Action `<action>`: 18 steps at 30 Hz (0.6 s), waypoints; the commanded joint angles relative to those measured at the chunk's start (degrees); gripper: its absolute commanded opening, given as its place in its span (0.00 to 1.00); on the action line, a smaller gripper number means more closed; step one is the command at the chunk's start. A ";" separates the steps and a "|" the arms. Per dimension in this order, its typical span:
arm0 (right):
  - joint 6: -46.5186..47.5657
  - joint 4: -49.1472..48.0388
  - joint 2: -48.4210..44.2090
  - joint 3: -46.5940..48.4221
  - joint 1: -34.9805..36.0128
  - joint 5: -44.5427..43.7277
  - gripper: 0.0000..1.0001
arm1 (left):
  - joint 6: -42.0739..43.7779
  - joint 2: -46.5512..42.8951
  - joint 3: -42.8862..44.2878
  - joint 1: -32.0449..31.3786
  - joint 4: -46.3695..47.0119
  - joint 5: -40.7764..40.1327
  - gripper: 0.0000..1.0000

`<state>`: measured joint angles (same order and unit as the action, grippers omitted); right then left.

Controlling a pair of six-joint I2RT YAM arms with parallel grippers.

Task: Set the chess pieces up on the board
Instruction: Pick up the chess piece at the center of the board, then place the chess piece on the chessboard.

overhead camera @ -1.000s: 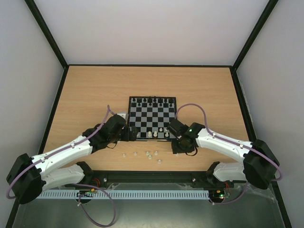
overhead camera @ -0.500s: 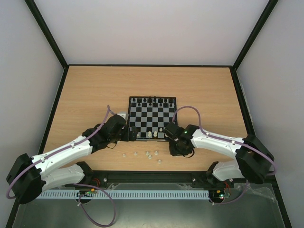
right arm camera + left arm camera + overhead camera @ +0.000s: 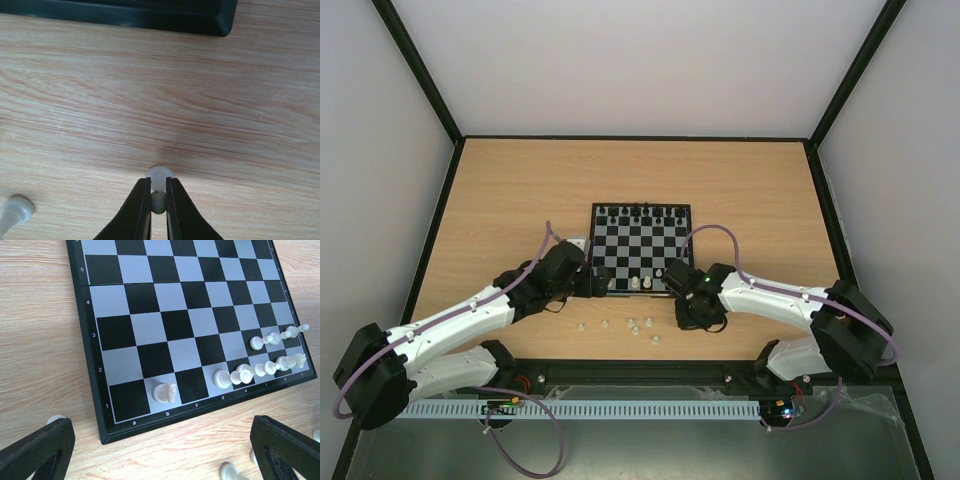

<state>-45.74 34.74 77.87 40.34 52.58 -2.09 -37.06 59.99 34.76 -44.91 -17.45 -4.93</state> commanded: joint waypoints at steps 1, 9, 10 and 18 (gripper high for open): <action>-0.02 4.80 -0.51 2.88 0.40 -1.92 0.06 | 0.57 -0.14 0.16 0.43 0.75 0.07 0.99; 7.28 12.11 4.77 20.11 -1.53 -5.35 0.08 | 0.16 -0.73 -0.22 0.67 0.55 -0.24 0.99; 8.40 12.56 6.44 22.30 -1.92 -5.34 0.07 | 0.10 -0.94 -0.29 0.76 0.45 -0.32 0.99; 16.24 14.95 18.62 38.88 -4.87 -4.60 0.07 | 0.13 -2.63 -0.57 2.09 -0.37 -0.41 0.99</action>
<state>-34.83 44.31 91.88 73.19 48.99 -6.59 -37.08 58.72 34.74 -43.55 -17.50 -4.97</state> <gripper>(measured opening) 0.077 0.990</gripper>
